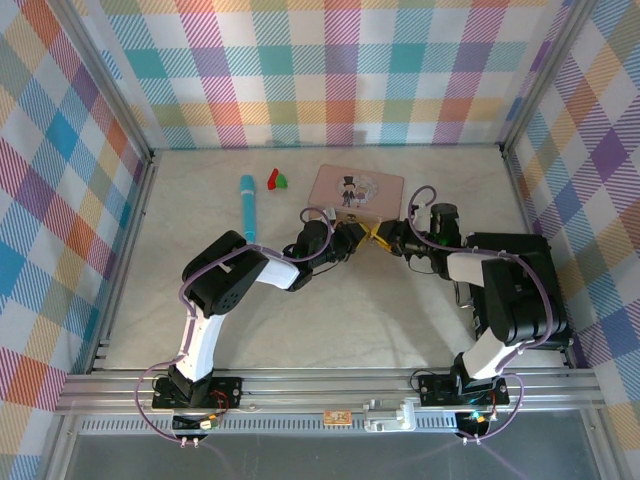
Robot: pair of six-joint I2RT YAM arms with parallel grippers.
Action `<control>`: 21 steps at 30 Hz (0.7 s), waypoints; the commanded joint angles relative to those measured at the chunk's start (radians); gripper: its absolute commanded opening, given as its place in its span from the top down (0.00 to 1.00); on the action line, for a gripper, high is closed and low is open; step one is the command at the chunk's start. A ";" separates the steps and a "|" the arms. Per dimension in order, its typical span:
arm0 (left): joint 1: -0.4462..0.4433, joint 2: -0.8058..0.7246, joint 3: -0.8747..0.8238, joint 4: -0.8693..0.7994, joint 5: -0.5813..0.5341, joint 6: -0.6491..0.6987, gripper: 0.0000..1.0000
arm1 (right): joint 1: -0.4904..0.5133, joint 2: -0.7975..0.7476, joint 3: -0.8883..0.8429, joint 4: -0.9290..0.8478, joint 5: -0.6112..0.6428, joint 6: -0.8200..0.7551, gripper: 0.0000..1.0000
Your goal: Unlock the padlock with the key
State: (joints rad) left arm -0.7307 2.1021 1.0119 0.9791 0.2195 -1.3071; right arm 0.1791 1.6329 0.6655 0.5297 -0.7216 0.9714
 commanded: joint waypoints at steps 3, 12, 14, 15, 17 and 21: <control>-0.003 -0.017 0.031 0.112 0.017 -0.026 1.00 | 0.011 0.010 -0.023 -0.007 0.079 -0.065 0.67; -0.007 -0.016 0.029 0.137 0.017 -0.045 1.00 | 0.022 0.010 -0.036 0.005 0.085 -0.087 0.65; -0.009 -0.018 0.029 0.133 0.017 -0.043 1.00 | 0.025 0.010 -0.039 0.028 0.078 -0.079 0.68; -0.010 -0.022 0.030 0.131 0.018 -0.041 1.00 | 0.026 0.011 -0.037 0.031 0.075 -0.075 0.71; -0.012 -0.020 0.029 0.131 0.017 -0.040 1.00 | 0.031 0.015 -0.038 0.054 0.065 -0.060 0.75; -0.015 -0.019 0.030 0.133 0.016 -0.040 1.00 | 0.033 0.031 -0.038 0.129 0.043 -0.016 0.84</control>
State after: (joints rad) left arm -0.7334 2.1033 1.0119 1.0008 0.2211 -1.3430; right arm 0.2047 1.6440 0.6346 0.5697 -0.6476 0.9295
